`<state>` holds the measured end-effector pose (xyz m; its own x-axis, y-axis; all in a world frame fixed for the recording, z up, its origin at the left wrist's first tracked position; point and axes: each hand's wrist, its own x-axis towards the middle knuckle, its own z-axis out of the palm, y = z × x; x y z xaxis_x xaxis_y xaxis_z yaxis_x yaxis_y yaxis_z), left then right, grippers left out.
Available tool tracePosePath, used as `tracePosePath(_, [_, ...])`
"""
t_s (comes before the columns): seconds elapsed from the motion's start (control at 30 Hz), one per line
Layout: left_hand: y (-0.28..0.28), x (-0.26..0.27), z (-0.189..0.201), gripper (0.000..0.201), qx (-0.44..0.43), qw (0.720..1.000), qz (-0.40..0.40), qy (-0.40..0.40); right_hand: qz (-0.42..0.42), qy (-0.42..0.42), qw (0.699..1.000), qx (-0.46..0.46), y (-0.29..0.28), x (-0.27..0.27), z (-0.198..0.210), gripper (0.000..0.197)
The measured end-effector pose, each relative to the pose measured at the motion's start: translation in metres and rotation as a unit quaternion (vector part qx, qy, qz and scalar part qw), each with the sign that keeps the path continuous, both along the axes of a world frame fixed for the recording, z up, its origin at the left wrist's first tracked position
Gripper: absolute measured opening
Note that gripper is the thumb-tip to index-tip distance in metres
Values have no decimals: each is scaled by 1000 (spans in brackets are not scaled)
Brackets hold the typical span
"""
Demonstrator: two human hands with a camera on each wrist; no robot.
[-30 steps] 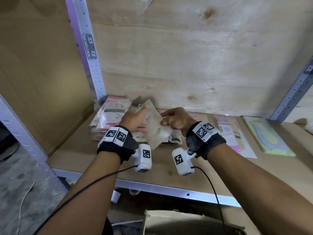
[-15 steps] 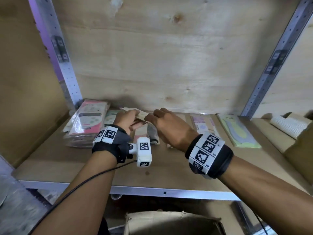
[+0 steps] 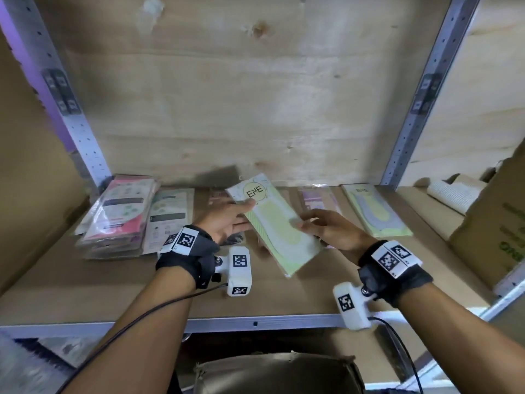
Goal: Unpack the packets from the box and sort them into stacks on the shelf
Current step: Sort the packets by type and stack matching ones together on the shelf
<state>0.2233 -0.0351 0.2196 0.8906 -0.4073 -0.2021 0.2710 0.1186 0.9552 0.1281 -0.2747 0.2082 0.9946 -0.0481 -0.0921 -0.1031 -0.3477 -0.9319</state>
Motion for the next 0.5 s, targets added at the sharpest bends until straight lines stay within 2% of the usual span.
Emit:
tracePosePath(0.1, [-10,-1,-3,14,6,1000,-7,4,27,-8,999,41,-13,-4,-9,19])
tracePosePath(0.17, [-18,-3,-5,12,12,1000,-1,0,31,-9,998,61,-16,-7,-8,13])
tracePosePath(0.27, [-35,-9,-6,16,13,1000,-16,2,3,-30,995,92,-20,-9,0,14])
tracePosePath(0.37, [-54,-20,-8,27,51,994,-100,-20,-47,-39,989,137,-28,-11,4,19])
tracePosePath(0.5, [-83,-28,-11,30,88,985,-144,-44,-91,-44,987,122,-51,-14,1,33])
